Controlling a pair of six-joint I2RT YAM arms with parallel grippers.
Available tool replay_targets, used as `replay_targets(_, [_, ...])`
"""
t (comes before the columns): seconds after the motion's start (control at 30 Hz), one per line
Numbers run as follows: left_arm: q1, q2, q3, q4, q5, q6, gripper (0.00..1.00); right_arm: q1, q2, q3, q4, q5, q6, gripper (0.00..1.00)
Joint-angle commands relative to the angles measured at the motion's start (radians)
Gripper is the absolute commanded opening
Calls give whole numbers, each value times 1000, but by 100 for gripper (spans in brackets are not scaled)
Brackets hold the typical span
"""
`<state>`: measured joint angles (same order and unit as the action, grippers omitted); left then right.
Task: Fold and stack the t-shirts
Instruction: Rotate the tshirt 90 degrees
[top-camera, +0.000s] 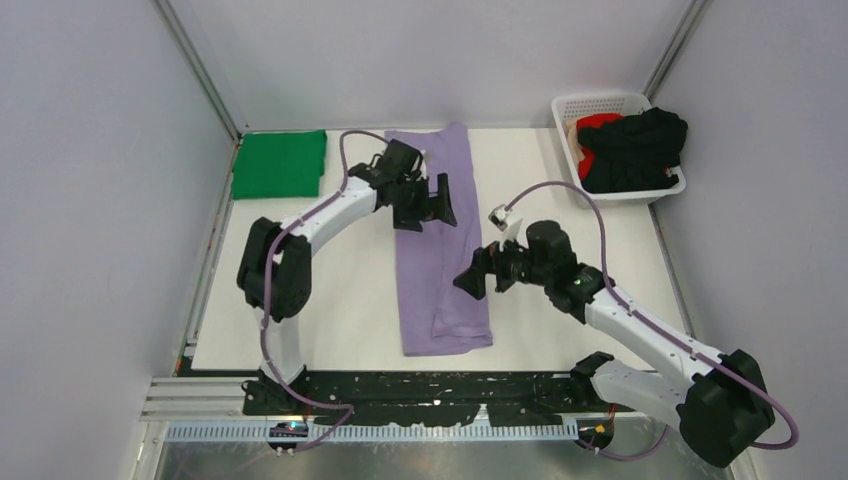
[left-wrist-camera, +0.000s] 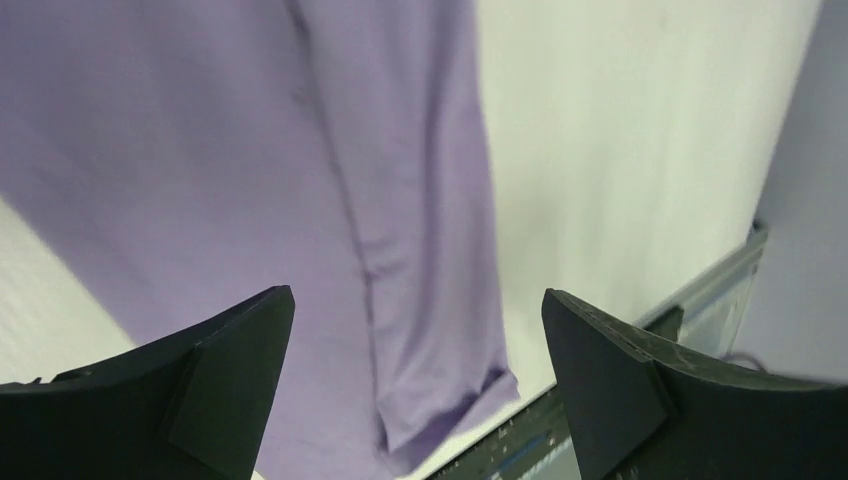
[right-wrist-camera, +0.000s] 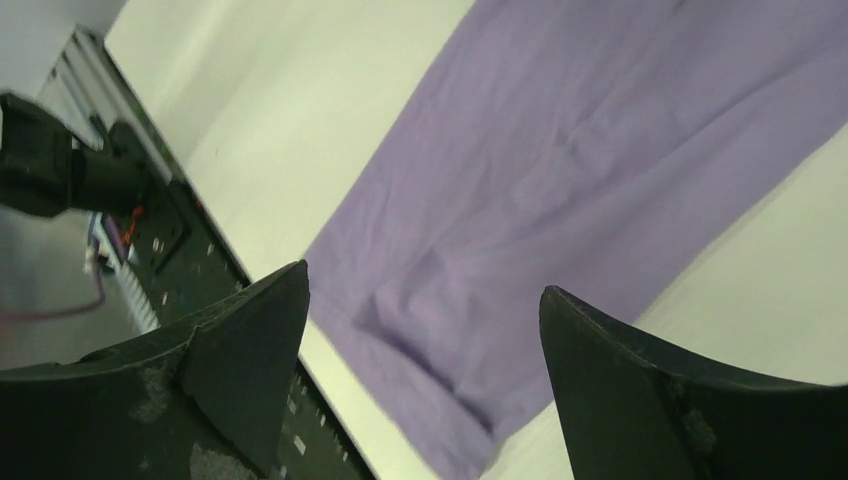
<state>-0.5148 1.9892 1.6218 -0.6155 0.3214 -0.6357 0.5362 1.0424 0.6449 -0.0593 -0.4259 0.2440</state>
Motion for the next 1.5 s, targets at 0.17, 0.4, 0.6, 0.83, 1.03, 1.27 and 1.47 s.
replay_targets(0.17, [-140,-81,-157,247,265,60,99,174,-46,-125,-286,11,98,87])
replay_targets(0.4, [-206,12,-180,314,303,61,100,193,37,-185,-243,112,92,84])
replay_targets(0.6, [-201,73,-187,289,277,69,100,249,122,-190,-133,92,93,76])
replay_targets(0.83, [-143,110,-179,273,227,34,100,348,74,-165,-227,127,116,73])
replay_targets(1.03, [-121,112,-171,259,222,45,100,413,2,-156,-278,166,119,72])
replay_targets(1.27, [-121,88,-203,285,305,134,100,405,-55,-135,-279,375,117,72])
replay_targets(1.47, [-122,104,-192,279,372,181,100,357,-39,-153,-113,344,77,73])
